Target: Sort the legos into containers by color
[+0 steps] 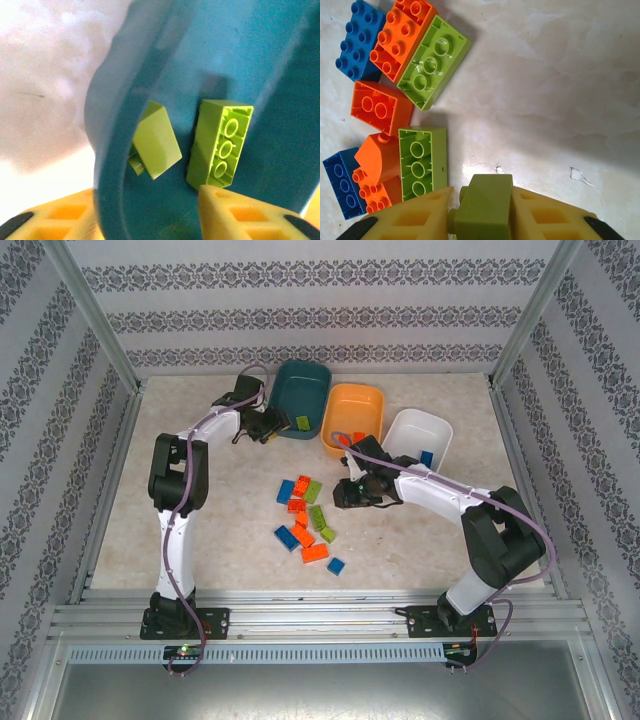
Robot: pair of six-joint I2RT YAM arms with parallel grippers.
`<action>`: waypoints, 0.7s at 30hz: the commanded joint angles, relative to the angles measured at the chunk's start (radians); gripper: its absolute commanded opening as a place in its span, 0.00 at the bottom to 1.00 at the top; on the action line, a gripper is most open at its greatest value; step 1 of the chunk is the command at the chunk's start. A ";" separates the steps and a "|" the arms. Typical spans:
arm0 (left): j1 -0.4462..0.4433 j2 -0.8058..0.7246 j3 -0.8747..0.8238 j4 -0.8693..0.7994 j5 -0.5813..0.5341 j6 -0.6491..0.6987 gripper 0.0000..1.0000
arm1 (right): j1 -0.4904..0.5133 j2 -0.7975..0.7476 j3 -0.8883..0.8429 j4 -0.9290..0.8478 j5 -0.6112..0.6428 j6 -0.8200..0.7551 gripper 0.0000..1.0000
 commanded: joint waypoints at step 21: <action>0.014 -0.407 -0.456 -0.026 0.004 0.057 0.39 | 0.046 0.112 0.283 0.076 -0.066 0.036 0.32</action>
